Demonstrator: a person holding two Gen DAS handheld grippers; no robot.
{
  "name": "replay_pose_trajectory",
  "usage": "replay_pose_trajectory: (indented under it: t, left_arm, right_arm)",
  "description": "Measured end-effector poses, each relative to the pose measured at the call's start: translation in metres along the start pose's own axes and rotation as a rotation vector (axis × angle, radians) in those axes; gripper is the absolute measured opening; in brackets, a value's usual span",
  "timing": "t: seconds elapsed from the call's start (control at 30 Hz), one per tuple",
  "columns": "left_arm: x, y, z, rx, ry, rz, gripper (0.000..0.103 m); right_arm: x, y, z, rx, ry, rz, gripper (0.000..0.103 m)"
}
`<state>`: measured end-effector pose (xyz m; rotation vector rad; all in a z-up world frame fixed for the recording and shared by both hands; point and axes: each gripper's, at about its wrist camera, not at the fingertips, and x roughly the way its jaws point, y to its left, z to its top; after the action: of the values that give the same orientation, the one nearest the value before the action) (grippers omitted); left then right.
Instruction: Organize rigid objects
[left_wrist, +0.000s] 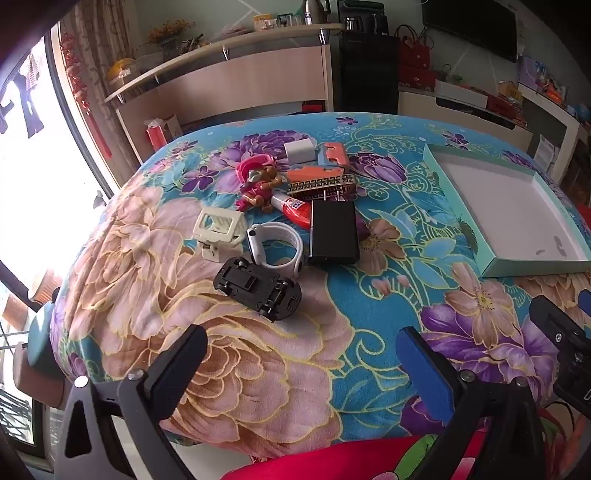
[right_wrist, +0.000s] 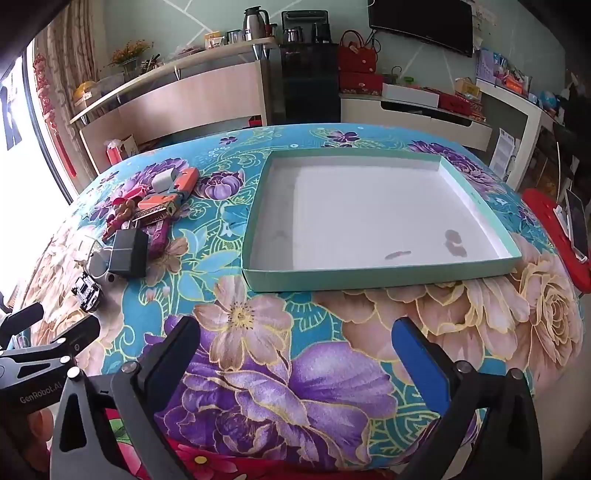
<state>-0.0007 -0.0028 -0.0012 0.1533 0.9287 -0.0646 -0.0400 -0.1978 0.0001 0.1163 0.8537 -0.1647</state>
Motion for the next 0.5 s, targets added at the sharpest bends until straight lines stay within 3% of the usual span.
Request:
replay_pose_trajectory:
  t: [0.5]
  left_arm:
    - [0.0060,-0.0003,-0.0045,-0.025,-0.004,-0.022,0.103]
  right_arm:
    - [-0.0011,0.0010,0.0003,-0.013,0.006,-0.003,0.103]
